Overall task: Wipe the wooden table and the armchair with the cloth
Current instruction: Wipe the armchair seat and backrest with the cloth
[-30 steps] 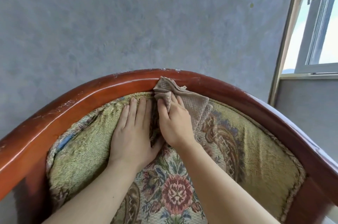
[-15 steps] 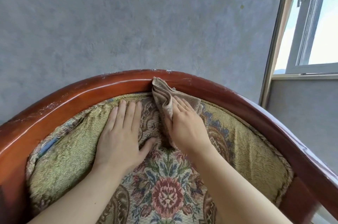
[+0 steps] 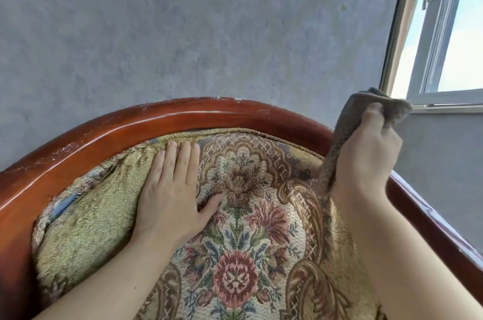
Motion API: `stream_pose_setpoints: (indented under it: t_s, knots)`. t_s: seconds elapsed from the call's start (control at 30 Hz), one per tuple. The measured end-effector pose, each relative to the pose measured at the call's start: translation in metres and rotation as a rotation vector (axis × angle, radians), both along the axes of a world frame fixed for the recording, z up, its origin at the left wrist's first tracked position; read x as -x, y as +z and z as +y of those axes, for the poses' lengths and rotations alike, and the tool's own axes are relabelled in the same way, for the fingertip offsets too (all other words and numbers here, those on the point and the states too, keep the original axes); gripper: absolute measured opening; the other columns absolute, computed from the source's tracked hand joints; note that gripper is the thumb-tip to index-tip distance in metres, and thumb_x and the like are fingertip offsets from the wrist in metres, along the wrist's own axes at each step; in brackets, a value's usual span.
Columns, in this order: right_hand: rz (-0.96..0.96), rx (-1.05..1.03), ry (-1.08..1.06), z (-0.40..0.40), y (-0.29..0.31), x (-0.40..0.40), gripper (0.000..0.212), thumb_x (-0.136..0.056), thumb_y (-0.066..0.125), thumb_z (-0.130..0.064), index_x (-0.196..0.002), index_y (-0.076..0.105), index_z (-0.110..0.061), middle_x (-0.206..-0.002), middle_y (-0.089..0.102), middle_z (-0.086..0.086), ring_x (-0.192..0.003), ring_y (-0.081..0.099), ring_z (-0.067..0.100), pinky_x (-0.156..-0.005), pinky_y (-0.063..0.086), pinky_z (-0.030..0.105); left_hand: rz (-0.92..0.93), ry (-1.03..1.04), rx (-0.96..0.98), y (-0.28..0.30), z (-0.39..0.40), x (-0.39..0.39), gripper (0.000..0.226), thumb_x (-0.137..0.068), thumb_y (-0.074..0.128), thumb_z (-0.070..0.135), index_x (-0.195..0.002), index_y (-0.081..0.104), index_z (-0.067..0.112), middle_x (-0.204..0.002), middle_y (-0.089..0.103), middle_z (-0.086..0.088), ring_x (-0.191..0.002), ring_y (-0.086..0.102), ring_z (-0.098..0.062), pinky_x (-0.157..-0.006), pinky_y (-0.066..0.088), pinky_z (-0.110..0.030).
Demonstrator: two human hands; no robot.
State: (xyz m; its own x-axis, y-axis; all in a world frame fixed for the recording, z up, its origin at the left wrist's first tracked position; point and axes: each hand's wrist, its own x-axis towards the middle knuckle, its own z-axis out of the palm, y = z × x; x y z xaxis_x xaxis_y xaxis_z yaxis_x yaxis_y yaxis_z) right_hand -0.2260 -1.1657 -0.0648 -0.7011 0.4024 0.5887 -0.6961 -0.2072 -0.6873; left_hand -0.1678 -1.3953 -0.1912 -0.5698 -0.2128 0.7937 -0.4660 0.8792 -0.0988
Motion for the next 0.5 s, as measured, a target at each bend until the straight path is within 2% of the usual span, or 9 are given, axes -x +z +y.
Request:
stream_pose_setpoints:
  t_s: [0.03,0.1,0.13,0.17,0.2,0.23,0.27,0.33,0.5]
  knots:
    - [0.041,-0.085,-0.081,-0.006,-0.005,-0.001,0.044,-0.095,0.037,-0.050,-0.079,0.061,-0.016,-0.066,0.063,-0.017,-0.063,0.055,0.002,-0.071,0.047,0.043,0.001,-0.002,0.002,0.000,0.000,0.000,0.102,-0.092,0.009,0.080,-0.159,0.001,0.004,-0.167,0.006,-0.018,-0.156,0.004,-0.035,-0.127,0.008,-0.049]
    - [0.121,-0.304,-0.178,-0.023,-0.020,0.006,0.043,-0.100,0.030,-0.050,-0.080,0.057,-0.023,-0.077,0.068,-0.011,-0.069,0.056,0.001,-0.072,0.048,0.042,-0.005,-0.004,0.005,0.000,0.000,-0.001,0.102,-0.093,0.011,0.080,-0.159,0.002,0.004,-0.167,0.007,-0.018,-0.156,0.004,-0.035,-0.126,0.006,-0.048]
    - [0.132,-0.427,-0.180,-0.034,-0.028,0.012,0.041,-0.102,0.026,-0.049,-0.090,0.059,-0.027,-0.089,0.070,-0.002,-0.084,0.061,0.004,-0.077,0.049,0.043,-0.004,-0.001,0.009,-0.001,0.000,-0.001,0.102,-0.092,0.011,0.080,-0.159,0.002,0.003,-0.167,0.007,-0.018,-0.156,0.004,-0.035,-0.126,0.005,-0.048]
    - [0.103,-0.559,-0.178,-0.046,-0.035,0.018,0.042,-0.104,0.024,-0.047,-0.107,0.060,-0.027,-0.107,0.069,0.004,-0.104,0.061,0.015,-0.091,0.048,0.047,-0.002,0.007,0.012,-0.001,0.001,-0.001,0.103,-0.092,0.011,0.080,-0.159,0.001,0.003,-0.167,0.006,-0.017,-0.156,0.003,-0.035,-0.126,0.005,-0.048]
    - [0.054,-0.718,-0.218,-0.058,-0.042,0.025,0.044,-0.104,0.022,-0.044,-0.128,0.055,-0.025,-0.129,0.062,0.007,-0.125,0.051,0.025,-0.108,0.037,0.050,-0.004,0.014,0.010,-0.001,0.001,-0.001,0.103,-0.091,0.010,0.081,-0.159,0.000,0.004,-0.168,0.005,-0.017,-0.156,0.002,-0.035,-0.127,0.004,-0.048]
    - [0.026,-0.866,-0.301,-0.070,-0.050,0.031,0.048,-0.105,0.022,-0.040,-0.143,0.045,-0.021,-0.147,0.049,0.006,-0.139,0.036,0.027,-0.119,0.020,0.049,-0.009,0.015,0.005,-0.001,0.002,-0.001,0.104,-0.091,0.010,0.081,-0.159,-0.002,0.004,-0.168,0.003,-0.017,-0.156,0.000,-0.034,-0.127,0.004,-0.048]
    - [0.034,-0.969,-0.371,-0.083,-0.058,0.034,0.051,-0.105,0.023,-0.036,-0.150,0.037,-0.018,-0.156,0.038,0.004,-0.145,0.025,0.025,-0.122,0.007,0.046,-0.007,0.015,0.000,-0.001,0.003,-0.001,0.104,-0.090,0.009,0.081,-0.159,-0.003,0.004,-0.168,0.002,-0.016,-0.157,-0.001,-0.034,-0.127,0.003,-0.048]
    - [0.130,-1.040,-0.402,-0.105,-0.066,0.034,0.052,-0.104,0.023,-0.033,-0.152,0.034,-0.017,-0.159,0.033,0.001,-0.148,0.018,0.021,-0.122,-0.001,0.042,0.009,0.021,-0.017,0.000,0.003,-0.002,0.104,-0.089,0.011,0.080,-0.160,-0.004,0.005,-0.169,0.001,-0.016,-0.157,-0.003,-0.033,-0.128,0.002,-0.047]
    - [0.287,-1.087,-0.333,-0.132,-0.061,0.024,0.046,-0.102,0.030,-0.029,-0.144,0.045,-0.016,-0.150,0.045,0.002,-0.140,0.030,0.023,-0.120,0.006,0.045,0.014,0.022,-0.001,0.001,0.006,-0.002,0.106,-0.090,0.027,0.077,-0.160,-0.004,0.004,-0.169,0.005,-0.017,-0.157,-0.001,-0.034,-0.128,0.001,-0.047]
